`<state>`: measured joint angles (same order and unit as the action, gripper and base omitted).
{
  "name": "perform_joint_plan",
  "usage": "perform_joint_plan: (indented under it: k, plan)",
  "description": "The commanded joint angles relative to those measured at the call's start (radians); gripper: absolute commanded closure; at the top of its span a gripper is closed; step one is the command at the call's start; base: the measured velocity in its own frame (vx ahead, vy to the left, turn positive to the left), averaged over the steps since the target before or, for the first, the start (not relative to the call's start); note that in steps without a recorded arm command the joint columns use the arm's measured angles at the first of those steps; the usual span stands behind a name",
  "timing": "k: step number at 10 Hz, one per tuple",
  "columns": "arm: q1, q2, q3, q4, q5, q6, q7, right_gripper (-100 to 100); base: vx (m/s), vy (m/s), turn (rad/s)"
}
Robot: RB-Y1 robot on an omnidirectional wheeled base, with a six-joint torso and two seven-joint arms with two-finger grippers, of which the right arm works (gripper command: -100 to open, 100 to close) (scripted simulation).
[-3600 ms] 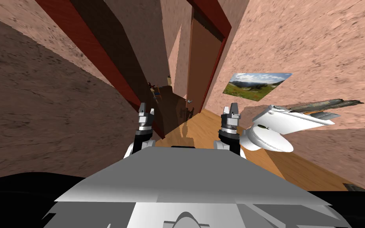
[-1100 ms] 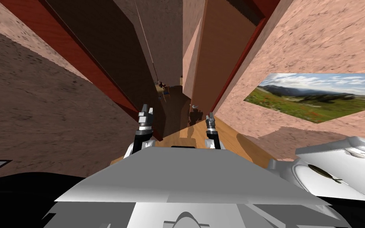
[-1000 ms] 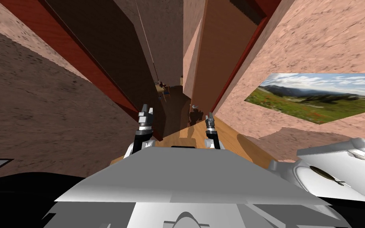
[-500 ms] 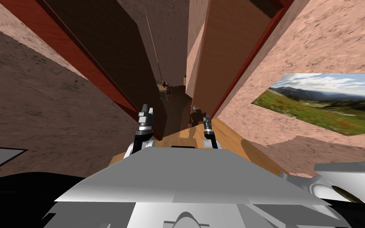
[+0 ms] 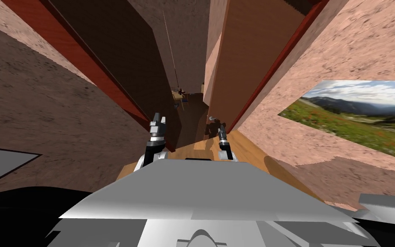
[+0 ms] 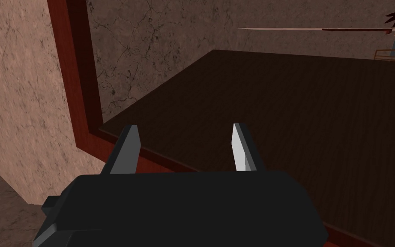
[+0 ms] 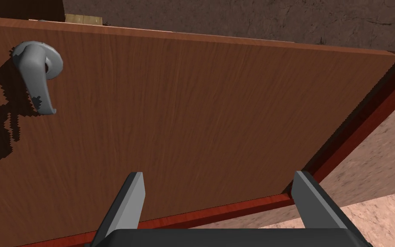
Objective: Push the door open
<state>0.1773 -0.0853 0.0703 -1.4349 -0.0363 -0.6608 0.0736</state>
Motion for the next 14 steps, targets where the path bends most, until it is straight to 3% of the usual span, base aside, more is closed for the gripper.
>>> perform_joint_plan:
  k: [1, 12, 14]
  plan:
    - [-0.008, -0.005, 0.001, 0.03, -0.005, -0.008, -0.004, -100, 0.047, -0.083, 0.034]
    - [-0.132, -0.01, 0.043, 0.35, -0.062, -0.055, -0.027, -100, 0.054, -0.106, 0.118]
    - [-0.142, -0.01, 0.047, 0.376, -0.067, -0.059, -0.029, -100, 0.023, -0.064, 0.04]
